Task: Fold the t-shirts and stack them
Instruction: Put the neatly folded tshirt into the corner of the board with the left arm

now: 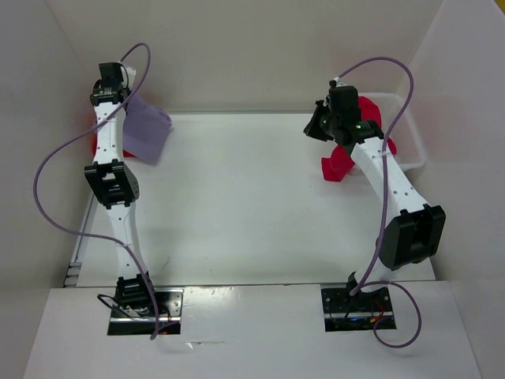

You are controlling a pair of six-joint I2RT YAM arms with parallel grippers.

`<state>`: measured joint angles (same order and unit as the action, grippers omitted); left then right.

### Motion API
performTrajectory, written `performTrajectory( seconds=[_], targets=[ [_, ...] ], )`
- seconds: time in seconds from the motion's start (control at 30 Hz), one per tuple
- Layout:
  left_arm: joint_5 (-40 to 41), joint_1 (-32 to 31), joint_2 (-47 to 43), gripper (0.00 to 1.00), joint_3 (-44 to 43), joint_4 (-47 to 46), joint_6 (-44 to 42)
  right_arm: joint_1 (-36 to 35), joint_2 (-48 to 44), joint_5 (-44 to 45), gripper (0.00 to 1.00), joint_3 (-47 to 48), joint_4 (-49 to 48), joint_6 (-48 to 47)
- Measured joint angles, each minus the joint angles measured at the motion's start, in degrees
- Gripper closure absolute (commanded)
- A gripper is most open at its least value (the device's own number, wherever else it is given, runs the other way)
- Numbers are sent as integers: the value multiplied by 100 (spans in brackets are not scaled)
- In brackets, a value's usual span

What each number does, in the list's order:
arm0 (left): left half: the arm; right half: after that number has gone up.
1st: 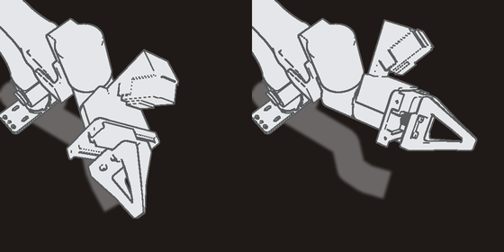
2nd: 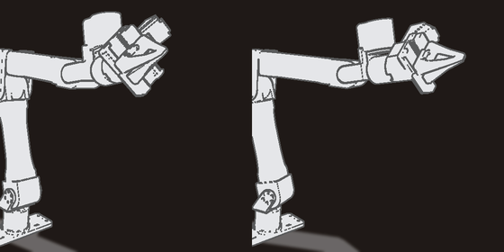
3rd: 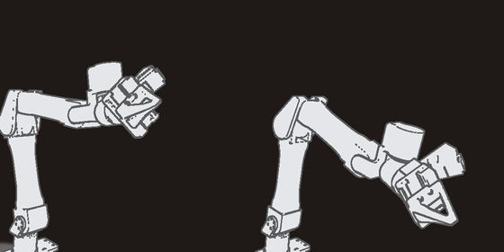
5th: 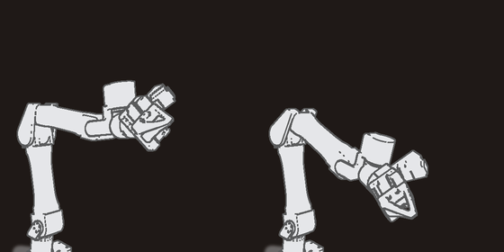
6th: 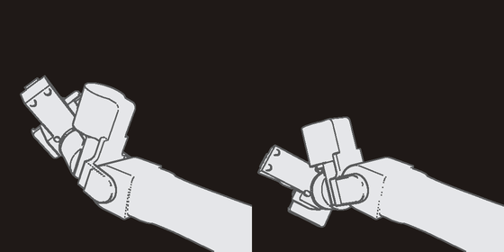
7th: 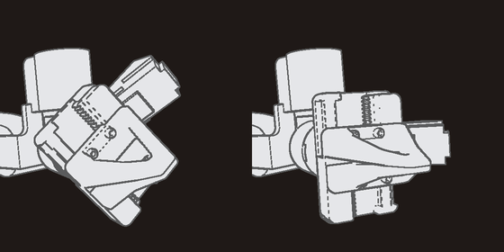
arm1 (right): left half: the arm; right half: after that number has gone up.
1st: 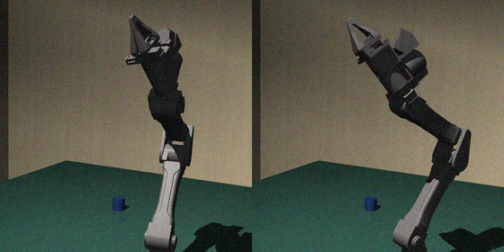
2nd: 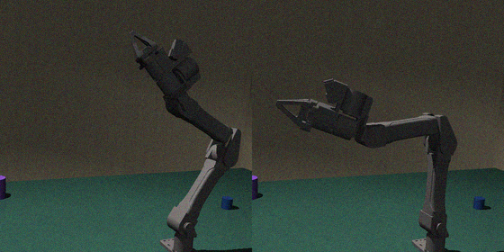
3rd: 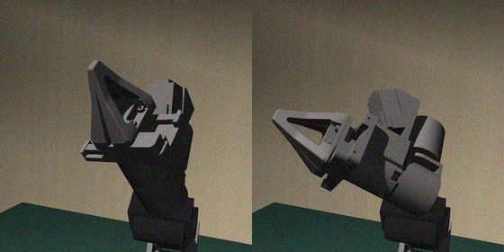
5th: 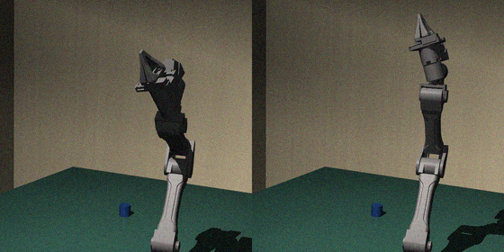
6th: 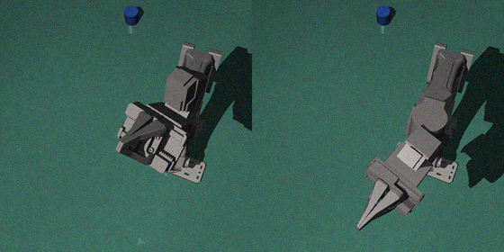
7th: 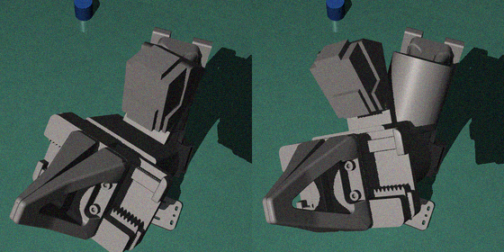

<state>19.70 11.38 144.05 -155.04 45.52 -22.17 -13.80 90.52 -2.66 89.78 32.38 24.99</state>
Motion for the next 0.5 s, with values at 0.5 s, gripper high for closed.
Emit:
performTrajectory(
  seconds=[0.5],
  targets=[
    [-240,529,1078,87,-509,22,164,-26,400,-122,92,474,227,2]
  ],
)
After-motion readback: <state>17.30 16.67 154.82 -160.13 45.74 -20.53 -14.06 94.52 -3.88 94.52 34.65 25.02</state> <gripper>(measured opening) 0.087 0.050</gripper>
